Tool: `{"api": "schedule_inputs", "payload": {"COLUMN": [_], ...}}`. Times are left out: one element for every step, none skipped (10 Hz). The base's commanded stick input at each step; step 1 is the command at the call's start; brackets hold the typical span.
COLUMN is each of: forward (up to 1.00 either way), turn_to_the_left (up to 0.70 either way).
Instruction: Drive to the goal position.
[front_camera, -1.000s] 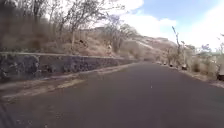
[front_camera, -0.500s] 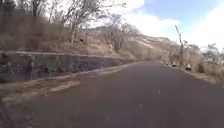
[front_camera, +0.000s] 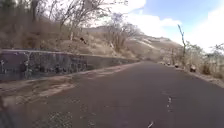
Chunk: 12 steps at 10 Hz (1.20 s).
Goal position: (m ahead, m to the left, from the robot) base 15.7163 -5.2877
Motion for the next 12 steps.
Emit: {"api": "schedule_inputs", "payload": {"forward": [0.70, 0.70, 0.70, 0.70, 0.70, 0.70, 0.70, 0.70, 0.70, 0.70, 0.70, 0.70], "turn_to_the_left": [0.00, -0.01, -0.02, -0.07, -0.11, -0.34, -0.23, -0.12, 0.00, 0.00, 0.00, 0.00]}}
